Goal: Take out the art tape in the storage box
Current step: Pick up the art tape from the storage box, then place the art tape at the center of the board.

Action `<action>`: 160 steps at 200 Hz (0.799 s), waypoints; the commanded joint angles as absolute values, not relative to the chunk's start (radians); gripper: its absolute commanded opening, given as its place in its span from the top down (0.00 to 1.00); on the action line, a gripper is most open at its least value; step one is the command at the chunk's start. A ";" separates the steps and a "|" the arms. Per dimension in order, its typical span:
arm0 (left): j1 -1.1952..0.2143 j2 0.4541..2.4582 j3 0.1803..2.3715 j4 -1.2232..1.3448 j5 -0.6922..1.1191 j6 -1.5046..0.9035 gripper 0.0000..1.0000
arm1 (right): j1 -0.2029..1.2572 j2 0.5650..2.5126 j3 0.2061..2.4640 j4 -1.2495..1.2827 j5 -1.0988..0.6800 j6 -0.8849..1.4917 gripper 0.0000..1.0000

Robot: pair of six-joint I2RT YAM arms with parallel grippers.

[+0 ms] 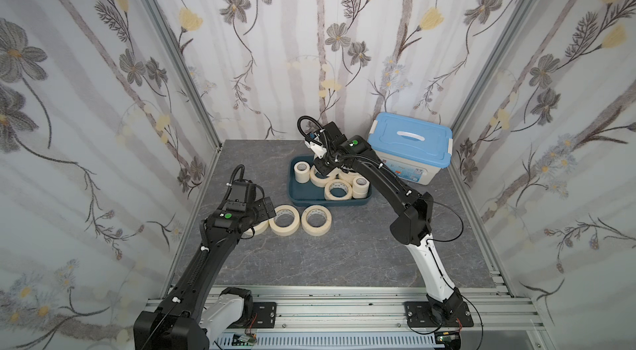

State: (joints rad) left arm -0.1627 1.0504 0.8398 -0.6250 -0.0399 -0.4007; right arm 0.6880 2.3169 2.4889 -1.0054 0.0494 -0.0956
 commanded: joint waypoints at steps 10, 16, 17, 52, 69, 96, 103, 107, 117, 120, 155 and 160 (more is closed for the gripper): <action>-0.162 1.040 0.847 -0.625 -0.035 -0.412 0.00 | 0.695 2.213 2.389 -0.999 0.051 -0.064 0.85; -0.163 1.037 0.847 -0.627 -0.034 -0.411 0.00 | 0.699 2.198 2.359 -0.999 0.053 -0.062 0.85; -0.163 1.037 0.848 -0.626 -0.034 -0.411 0.00 | 0.699 2.192 2.359 -0.999 0.054 -0.062 0.85; -0.163 1.027 0.842 -0.627 -0.035 -0.413 0.00 | 0.714 2.090 2.229 -1.000 0.070 -0.044 0.86; -0.163 1.025 0.839 -0.624 -0.034 -0.417 0.00 | 0.723 2.044 2.168 -0.998 0.079 -0.025 0.86; -0.163 1.022 0.841 -0.627 -0.041 -0.410 0.00 | 0.736 1.969 2.056 -0.987 0.126 0.005 0.86; -0.163 1.020 0.842 -0.630 -0.044 -0.407 0.00 | 0.741 1.946 2.020 -0.980 0.134 0.009 0.86; -0.163 1.019 0.844 -0.632 -0.047 -0.405 0.00 | 0.743 1.933 2.001 -0.974 0.136 0.012 0.86; -0.163 1.017 0.845 -0.635 -0.049 -0.402 0.00 | 0.746 1.901 1.946 -0.961 0.142 0.022 0.87; -0.163 1.016 0.845 -0.636 -0.050 -0.400 0.00 | 0.747 1.893 1.929 -0.955 0.142 0.025 0.87; -0.163 1.011 0.844 -0.637 -0.051 -0.400 0.00 | 0.758 1.777 1.724 -0.885 0.152 0.070 0.87; -0.162 1.012 0.843 -0.637 -0.052 -0.400 0.00 | 0.760 1.761 1.695 -0.871 0.151 0.078 0.87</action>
State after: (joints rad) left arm -0.1627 1.0142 0.8394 -0.6266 -0.0364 -0.4103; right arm 0.7536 1.8259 1.7905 -0.9627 0.1204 0.0296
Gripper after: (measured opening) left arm 0.997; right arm 0.236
